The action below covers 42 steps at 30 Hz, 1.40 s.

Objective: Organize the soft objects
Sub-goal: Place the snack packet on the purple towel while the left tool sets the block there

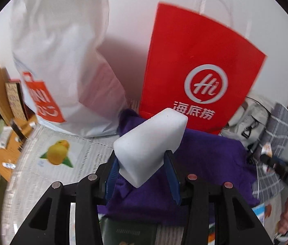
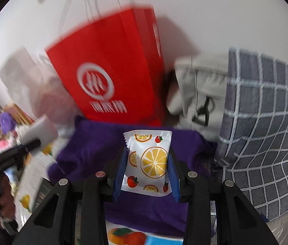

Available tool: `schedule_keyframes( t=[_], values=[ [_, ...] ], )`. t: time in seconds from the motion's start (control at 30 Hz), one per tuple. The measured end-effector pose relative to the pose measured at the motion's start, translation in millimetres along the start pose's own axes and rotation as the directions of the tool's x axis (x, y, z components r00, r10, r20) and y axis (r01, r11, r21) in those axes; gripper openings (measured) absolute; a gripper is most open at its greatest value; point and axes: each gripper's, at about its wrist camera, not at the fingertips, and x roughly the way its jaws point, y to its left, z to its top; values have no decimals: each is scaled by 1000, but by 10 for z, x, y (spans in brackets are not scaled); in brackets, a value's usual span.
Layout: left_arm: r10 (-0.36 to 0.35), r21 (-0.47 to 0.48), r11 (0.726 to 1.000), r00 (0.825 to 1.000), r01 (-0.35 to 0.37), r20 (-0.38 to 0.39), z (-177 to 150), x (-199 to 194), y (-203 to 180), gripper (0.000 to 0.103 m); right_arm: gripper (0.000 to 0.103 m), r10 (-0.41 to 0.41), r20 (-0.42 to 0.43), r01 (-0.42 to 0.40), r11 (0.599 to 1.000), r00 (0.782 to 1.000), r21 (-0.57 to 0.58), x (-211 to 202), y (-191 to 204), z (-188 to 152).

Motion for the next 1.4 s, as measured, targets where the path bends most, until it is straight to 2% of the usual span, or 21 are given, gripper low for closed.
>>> schedule_keyframes(
  t=[0.27, 0.37, 0.47, 0.67, 0.87, 1.0, 1.07, 1.13, 1.23, 1.3, 1.4],
  values=[
    [5, -33, 999, 996, -8, -92, 82, 628, 16, 42, 38, 44, -172, -40, 999, 984, 22, 600, -172, -163],
    [2, -25, 1000, 994, -5, -111, 85, 721, 18, 44, 39, 29, -192, -24, 999, 981, 25, 703, -183, -214],
    [-5, -36, 999, 993, 1, -119, 82, 805, 25, 44, 41, 54, -215, -41, 997, 975, 61, 796, -239, -257],
    [-70, -64, 996, 985, 60, -160, 61, 916, 46, 44, 41, 33, -248, -17, 998, 968, 68, 946, -265, -334],
    [-51, -40, 998, 982, 44, -182, 23, 987, -35, 44, 41, 13, -247, -1, 999, 969, 45, 930, -228, -375],
    [-76, -40, 997, 976, 69, -205, 2, 1031, -95, 44, 43, -16, -240, 24, 999, 971, 31, 954, -162, -378],
    [-83, -38, 996, 974, 77, -210, -4, 1038, -118, 45, 48, -13, -239, 23, 999, 971, 37, 920, -159, -366],
    [-101, -40, 995, 969, 95, -225, -10, 1055, -147, 47, 62, 3, -241, 9, 999, 971, 48, 899, -163, -346],
    [-105, -22, 995, 966, 102, -236, -10, 1078, -239, 59, 76, 107, -254, -83, 991, 961, 103, 860, -201, -341],
    [-93, 3, 995, 973, 96, -213, 1, 1033, -256, 66, 77, 144, -243, -114, 985, 959, 132, 832, -200, -327],
    [-86, 15, 996, 980, 90, -181, 27, 937, -287, 72, 77, 106, -229, -76, 988, 968, 136, 793, -202, -319]
  ],
)
